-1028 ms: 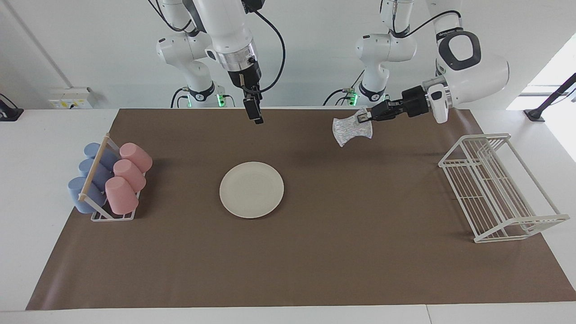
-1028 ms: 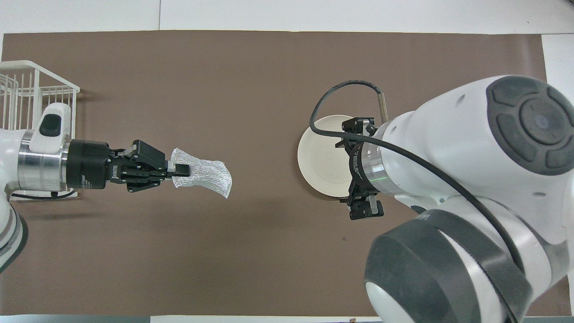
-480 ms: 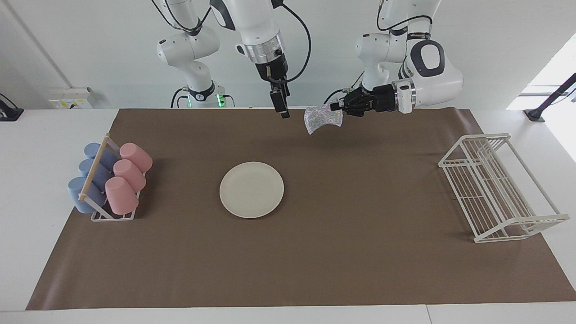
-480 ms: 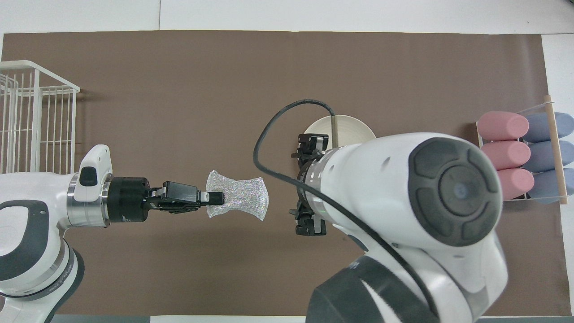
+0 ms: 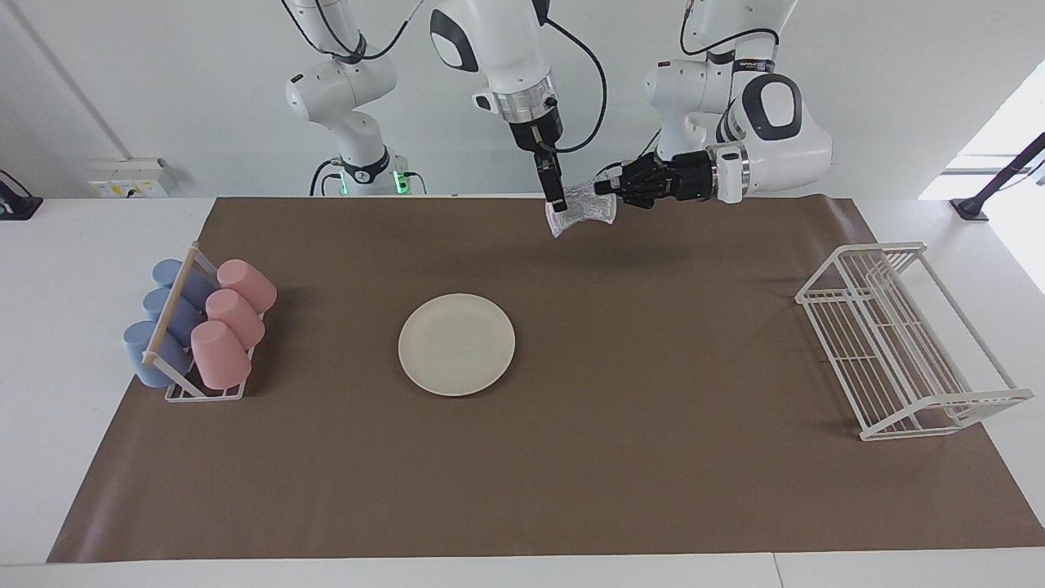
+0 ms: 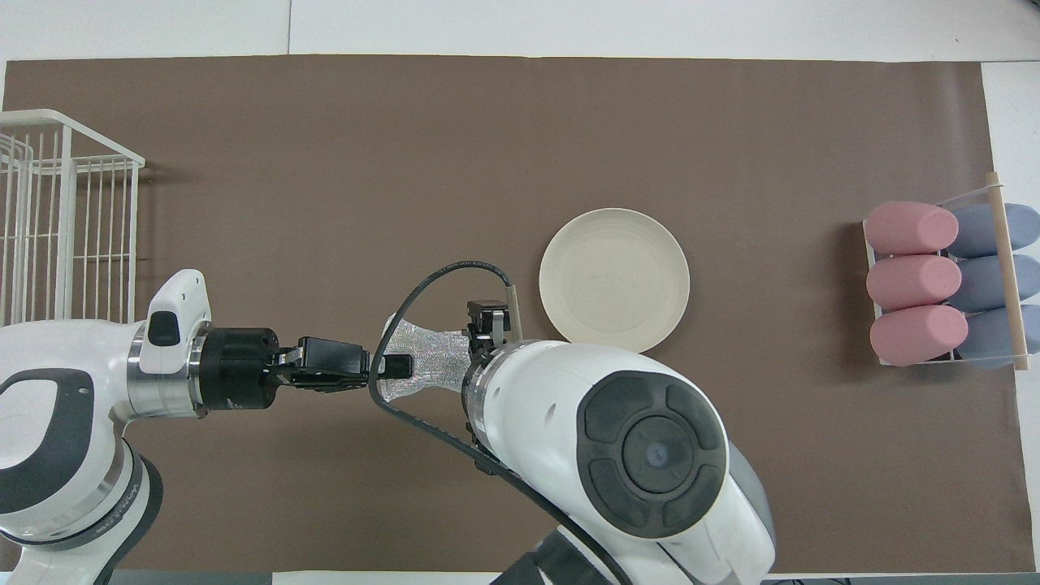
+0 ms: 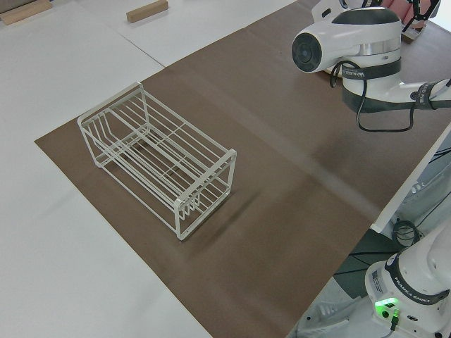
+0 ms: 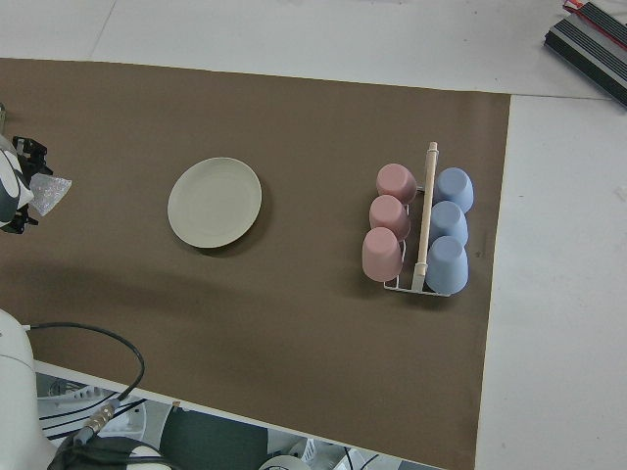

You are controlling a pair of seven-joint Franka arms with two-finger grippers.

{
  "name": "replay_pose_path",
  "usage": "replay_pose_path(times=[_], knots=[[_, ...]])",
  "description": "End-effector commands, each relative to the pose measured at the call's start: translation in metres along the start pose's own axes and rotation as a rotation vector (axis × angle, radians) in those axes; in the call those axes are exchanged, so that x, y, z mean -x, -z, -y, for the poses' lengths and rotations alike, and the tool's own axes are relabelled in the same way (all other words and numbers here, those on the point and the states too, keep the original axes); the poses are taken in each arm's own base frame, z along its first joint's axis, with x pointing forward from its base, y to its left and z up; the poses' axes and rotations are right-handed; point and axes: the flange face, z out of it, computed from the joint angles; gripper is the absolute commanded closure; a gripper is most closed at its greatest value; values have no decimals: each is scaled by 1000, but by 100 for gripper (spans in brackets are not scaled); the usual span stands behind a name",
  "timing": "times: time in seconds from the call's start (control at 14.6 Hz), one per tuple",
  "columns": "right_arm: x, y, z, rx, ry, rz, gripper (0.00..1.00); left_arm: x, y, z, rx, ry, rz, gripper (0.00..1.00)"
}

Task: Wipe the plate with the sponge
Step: 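Grasp the scrubber from the left gripper with the right gripper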

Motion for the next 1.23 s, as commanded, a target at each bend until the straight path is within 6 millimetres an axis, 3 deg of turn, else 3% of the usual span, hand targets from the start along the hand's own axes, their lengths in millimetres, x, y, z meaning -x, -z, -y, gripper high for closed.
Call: replay_pose_path(times=[0.0, 0.14, 0.21, 0.34, 0.41, 1.1, 1.17], knots=[[-3, 1, -8, -4, -15, 19, 0, 10, 2, 4, 40, -23, 17, 100], [-3, 1, -7, -5, -17, 19, 0, 10, 2, 5, 41, -21, 21, 100], [-3, 1, -7, -5, -17, 19, 14, 11, 2, 4, 43, -23, 25, 100], [-3, 1, -7, -6, -9, 20, 77, 12, 1, 5, 47, -21, 34, 100], [-2, 1, -7, -8, -8, 22, 100, 12, 2, 5, 47, -21, 33, 100], [-1, 2, -3, -11, -11, 29, 100, 13, 1, 4, 35, -22, 48, 100], [-1, 2, -3, -11, -6, 29, 100, 13, -1, 2, 27, -18, 49, 69]])
